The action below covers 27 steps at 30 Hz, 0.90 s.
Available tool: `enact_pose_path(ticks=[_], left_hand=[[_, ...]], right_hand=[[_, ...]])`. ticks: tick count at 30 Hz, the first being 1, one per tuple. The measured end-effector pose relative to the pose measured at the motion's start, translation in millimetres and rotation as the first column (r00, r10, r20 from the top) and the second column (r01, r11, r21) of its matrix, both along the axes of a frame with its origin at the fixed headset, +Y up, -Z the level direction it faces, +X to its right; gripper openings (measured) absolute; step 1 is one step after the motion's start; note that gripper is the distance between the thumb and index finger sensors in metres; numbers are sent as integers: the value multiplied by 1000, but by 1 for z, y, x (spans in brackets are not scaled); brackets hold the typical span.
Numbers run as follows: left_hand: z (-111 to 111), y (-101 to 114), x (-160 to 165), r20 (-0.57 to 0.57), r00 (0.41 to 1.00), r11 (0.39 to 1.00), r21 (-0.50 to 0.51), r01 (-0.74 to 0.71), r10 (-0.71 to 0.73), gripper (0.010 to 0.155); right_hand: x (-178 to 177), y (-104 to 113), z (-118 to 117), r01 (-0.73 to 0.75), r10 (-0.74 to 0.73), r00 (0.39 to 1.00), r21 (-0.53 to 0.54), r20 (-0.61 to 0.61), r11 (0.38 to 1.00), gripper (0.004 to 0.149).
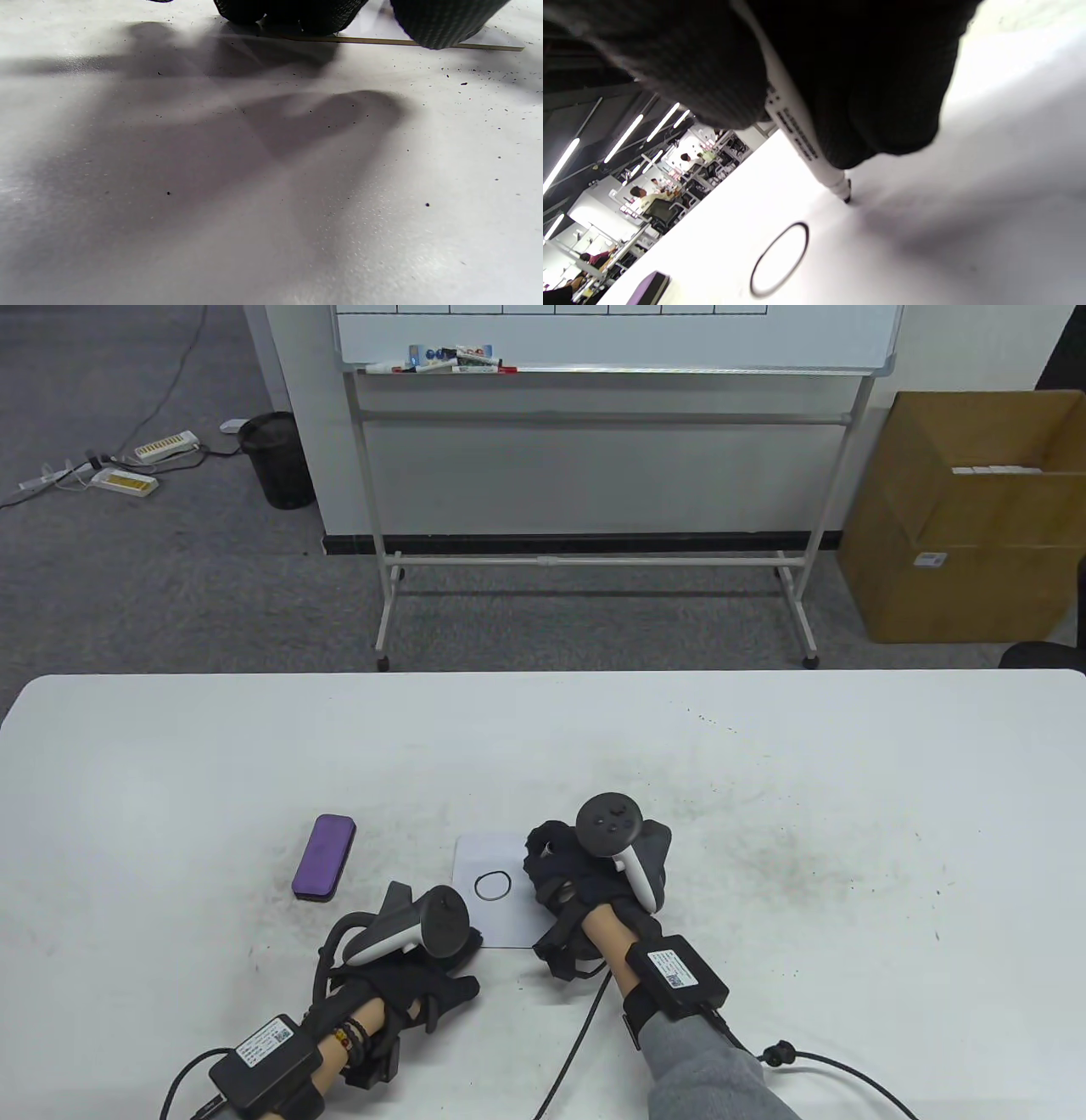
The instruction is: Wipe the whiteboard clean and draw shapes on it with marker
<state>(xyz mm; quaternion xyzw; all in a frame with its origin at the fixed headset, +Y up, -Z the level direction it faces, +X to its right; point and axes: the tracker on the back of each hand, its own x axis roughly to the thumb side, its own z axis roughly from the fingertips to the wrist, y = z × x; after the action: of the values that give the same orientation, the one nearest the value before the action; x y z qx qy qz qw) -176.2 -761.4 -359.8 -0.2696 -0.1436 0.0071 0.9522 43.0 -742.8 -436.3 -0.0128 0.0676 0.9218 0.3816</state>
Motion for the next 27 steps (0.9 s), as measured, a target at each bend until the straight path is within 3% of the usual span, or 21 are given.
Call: enact_pose_path(ticks=[4,15,27], left_hand=[[0,0,0,2,1000,1000,4,4,-4,72],[0,0,1,3,1000,1000,-1,4,-4,72],[0,-1,1,3,1000,1000,-1,3,-3,73]], right_hand=[[-6,0,3,31,-35,998,-87,-47,996,44],[10,4,2,-27,27,1000,-80,2,996,44],[28,2,5,13,-10,999,-89,37,996,45]])
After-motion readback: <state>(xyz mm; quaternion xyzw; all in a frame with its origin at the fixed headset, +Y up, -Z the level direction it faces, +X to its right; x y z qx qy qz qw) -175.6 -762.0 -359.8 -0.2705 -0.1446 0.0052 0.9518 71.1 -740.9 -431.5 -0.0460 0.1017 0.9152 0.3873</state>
